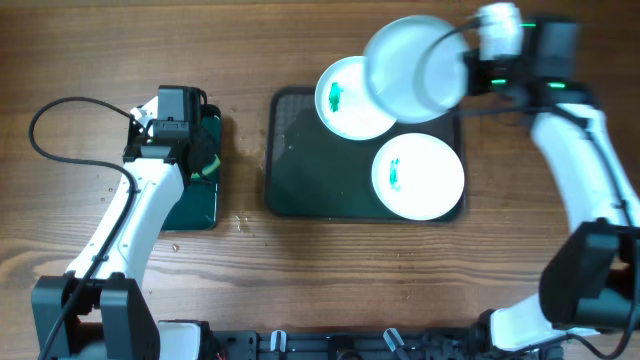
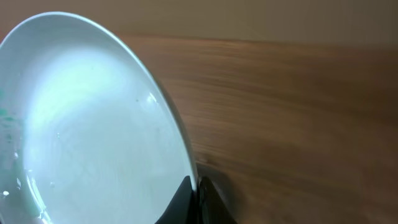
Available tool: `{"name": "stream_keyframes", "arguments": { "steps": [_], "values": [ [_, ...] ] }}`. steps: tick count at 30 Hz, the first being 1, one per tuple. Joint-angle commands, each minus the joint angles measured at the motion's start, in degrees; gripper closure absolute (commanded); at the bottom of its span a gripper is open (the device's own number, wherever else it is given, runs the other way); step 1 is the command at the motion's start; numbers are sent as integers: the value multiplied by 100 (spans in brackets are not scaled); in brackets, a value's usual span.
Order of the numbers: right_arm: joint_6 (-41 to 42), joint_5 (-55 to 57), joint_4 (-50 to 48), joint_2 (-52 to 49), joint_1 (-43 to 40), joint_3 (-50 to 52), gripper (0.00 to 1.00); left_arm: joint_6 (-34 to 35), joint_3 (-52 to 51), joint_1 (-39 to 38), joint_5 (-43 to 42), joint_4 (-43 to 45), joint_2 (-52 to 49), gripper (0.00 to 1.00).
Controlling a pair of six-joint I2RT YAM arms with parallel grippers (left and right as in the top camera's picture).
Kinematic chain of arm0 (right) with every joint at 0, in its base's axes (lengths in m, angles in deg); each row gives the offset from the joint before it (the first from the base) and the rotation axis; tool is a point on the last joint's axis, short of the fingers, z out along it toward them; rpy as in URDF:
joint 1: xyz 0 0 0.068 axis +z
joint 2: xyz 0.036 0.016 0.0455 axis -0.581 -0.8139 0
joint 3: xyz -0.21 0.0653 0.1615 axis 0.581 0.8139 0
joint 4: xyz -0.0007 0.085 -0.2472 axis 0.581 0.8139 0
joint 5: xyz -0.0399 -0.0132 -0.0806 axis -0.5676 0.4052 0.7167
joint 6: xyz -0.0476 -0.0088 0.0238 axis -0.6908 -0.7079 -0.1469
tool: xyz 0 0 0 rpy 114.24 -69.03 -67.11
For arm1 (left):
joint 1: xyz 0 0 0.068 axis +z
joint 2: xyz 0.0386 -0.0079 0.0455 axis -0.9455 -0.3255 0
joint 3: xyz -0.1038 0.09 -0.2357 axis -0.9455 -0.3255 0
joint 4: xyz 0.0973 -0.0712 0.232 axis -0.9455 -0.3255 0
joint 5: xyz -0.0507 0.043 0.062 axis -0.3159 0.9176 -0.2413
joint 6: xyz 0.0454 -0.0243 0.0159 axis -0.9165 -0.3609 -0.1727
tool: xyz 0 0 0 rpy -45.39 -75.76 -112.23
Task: Clean dirty plates on tray and stack at the side
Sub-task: 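Lift the cleaned plate with the right gripper and place it right of tray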
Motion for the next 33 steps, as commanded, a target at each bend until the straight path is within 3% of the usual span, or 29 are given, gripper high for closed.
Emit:
{"name": "stream_keyframes", "arguments": {
  "steps": [1,7,18,19,20,21,27,33],
  "values": [
    [1110,-157,70,-11,-1034,42,96,11,-28,26,15,28,120,96],
    [1611,1003,63,-361,-1958,177,96,13,-28,26,13,70,120,96],
    [1932,1460,-297,-1637,-1978,177,96,11,-28,26,13,63,120,96],
    [1954,1458,-295,-1676,-1978,177,92,11,-28,26,13,66,120,96],
    [1947,1460,-269,-1687,-1978,177,78,11,-28,26,13,66,120,96],
    [1915,1458,-243,-1676,-1978,177,72,11,-28,26,13,66,120,96],
    [1773,1373,-173,-1204,-1961,168,51,11,-28,26,13,66,120,96],
    [1563,-337,-581,-157,-1537,153,38,11,-28,26,13,70,120,96]
  ]
}}
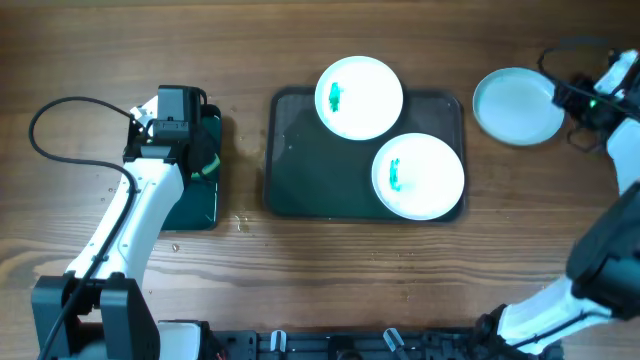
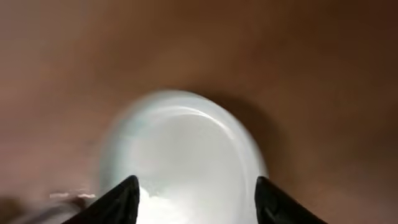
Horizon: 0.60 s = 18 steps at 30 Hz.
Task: Clean dirty plates on tray and stack at the side
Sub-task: 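Lift the cleaned plate with the right gripper and place it right of tray, then move the right gripper to the top plate rim and grip it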
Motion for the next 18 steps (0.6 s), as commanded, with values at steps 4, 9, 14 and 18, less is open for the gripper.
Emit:
{"name": "stream_keyframes", "arguments": {
  "steps": [4,9,14,18],
  "values": [
    [-634,-1150,-452,468,1244,-11,32,13,-28,26,13,50,120,96],
    [-1447,-59,-839,-271,2612,-11,32,11,-28,26,13,46,120,96],
    [-1729,243,-1379,-1034,3289,-11,32,11,-28,26,13,44,120,96],
    [-1735,249,-1519,-1456,3635,-11,34,11,-28,26,13,46,120,96]
  ]
}}
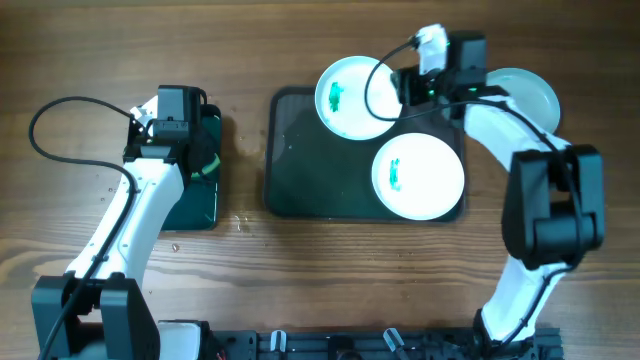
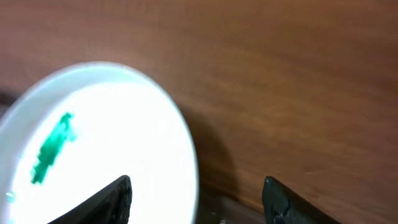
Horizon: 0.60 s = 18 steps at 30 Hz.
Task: Clean dirty plates on tray and stack at the side
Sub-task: 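Move the right gripper to the top plate rim and grip it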
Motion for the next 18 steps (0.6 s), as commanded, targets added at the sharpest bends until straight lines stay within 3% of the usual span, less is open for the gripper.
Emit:
{"name": "stream_keyframes", "arguments": {
  "steps": [1,6,13,16,18],
  "values": [
    [-146,179,-79,-260,247,0,35,11,-28,28,13,42,120,96],
    [-146,942,-74,-286,457,0,39,11,-28,28,13,39,120,96],
    [-136,981,-39,-592,461,0,41,11,-28,28,13,37,120,96],
    [-122,975,-15,-595,463,0,50,11,-28,28,13,39,120,96],
    [-118,809,13,-595,474,0,65,11,-28,28,13,39,120,96]
  ]
}}
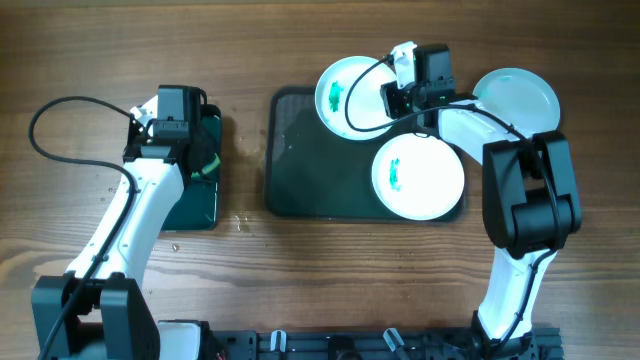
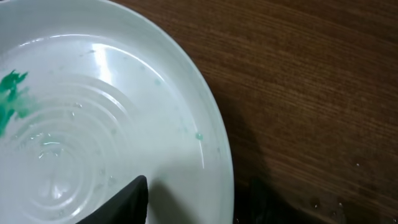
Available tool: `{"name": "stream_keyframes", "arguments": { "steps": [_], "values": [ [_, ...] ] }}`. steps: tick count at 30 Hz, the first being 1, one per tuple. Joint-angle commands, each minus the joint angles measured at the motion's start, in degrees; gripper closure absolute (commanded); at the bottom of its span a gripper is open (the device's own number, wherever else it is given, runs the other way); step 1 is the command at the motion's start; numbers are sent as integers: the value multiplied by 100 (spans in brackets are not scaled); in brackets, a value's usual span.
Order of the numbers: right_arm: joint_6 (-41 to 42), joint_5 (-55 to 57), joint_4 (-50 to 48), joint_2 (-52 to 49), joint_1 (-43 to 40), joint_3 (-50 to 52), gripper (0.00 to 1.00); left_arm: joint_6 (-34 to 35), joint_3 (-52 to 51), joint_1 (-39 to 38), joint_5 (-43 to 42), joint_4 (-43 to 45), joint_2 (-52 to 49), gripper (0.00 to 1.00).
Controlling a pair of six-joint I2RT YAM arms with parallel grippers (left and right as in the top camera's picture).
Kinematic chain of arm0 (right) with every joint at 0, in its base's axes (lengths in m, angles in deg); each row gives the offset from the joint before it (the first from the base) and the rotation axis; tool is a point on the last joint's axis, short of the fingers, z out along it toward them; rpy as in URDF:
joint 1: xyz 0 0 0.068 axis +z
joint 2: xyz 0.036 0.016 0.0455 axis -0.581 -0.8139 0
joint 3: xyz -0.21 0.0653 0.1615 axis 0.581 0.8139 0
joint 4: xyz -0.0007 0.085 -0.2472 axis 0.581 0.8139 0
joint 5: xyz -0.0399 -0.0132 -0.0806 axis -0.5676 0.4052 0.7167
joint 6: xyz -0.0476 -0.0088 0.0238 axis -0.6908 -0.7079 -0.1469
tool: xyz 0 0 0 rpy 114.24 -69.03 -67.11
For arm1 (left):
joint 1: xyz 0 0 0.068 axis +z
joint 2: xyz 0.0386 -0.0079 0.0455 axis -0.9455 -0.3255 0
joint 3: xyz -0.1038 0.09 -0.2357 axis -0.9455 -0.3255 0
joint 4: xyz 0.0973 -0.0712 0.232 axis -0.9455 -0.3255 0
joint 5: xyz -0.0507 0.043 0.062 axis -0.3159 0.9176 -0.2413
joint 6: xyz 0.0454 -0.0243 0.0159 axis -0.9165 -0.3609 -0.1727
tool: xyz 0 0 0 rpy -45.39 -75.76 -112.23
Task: Clean dirty plates on tray and stack at the side
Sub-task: 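Move the right gripper to the top plate rim and grip it, then scrub the top plate with the sponge in the left gripper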
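Note:
Two white plates smeared with green lie on the dark tray (image 1: 310,170): one at the back (image 1: 350,95), one at the front right (image 1: 418,175). A clean white plate (image 1: 517,98) rests on the table to the right of the tray. My right gripper (image 1: 393,100) is at the back plate's right rim. In the right wrist view it (image 2: 193,205) stands open, one finger (image 2: 127,202) over the plate (image 2: 93,124) and the other outside the rim. My left gripper (image 1: 192,150) stays over a dark green pad (image 1: 195,195); its jaws are hidden.
The wooden table (image 1: 100,50) stretches all around. A black cable (image 1: 60,115) loops at the far left, and a few small crumbs (image 1: 240,222) lie in front of the pad.
My right gripper has moved a little left and closer to the back dirty plate. Its fingers now stand on either side of that plate's right rim. The left arm has not moved.
First my right gripper held a clean plate up over the tray's back right corner. Then that plate lay on the table right of the tray, with the gripper open behind it. After that the gripper was beside the back dirty plate, and now it stands at its rim.

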Motion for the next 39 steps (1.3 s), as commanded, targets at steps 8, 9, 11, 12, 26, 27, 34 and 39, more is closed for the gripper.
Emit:
{"name": "stream_keyframes", "arguments": {
  "steps": [8,9,11,12,26,27,34,39],
  "values": [
    [146,-629,501,289,367,9,96,11,-26,26,13,44,120,96],
    [149,-737,634,378,428,9,96,11,-26,26,13,42,120,96],
    [146,-990,1054,579,570,9,96,11,-26,26,13,42,120,96],
    [142,-1088,1364,645,656,9,96,11,-26,26,11,44,120,96],
    [544,-933,1847,57,769,17,96,11,-26,-363,-2387,680,92,96],
    [682,-933,1810,57,769,17,96,11,-26,-507,-2382,758,59,96],
    [632,-953,1843,57,769,17,81,546,-26,-1685,-2092,1567,-326,96],
    [452,-953,1853,57,769,17,93,1202,-26,-2173,-1950,2302,-929,96]
  ]
}}
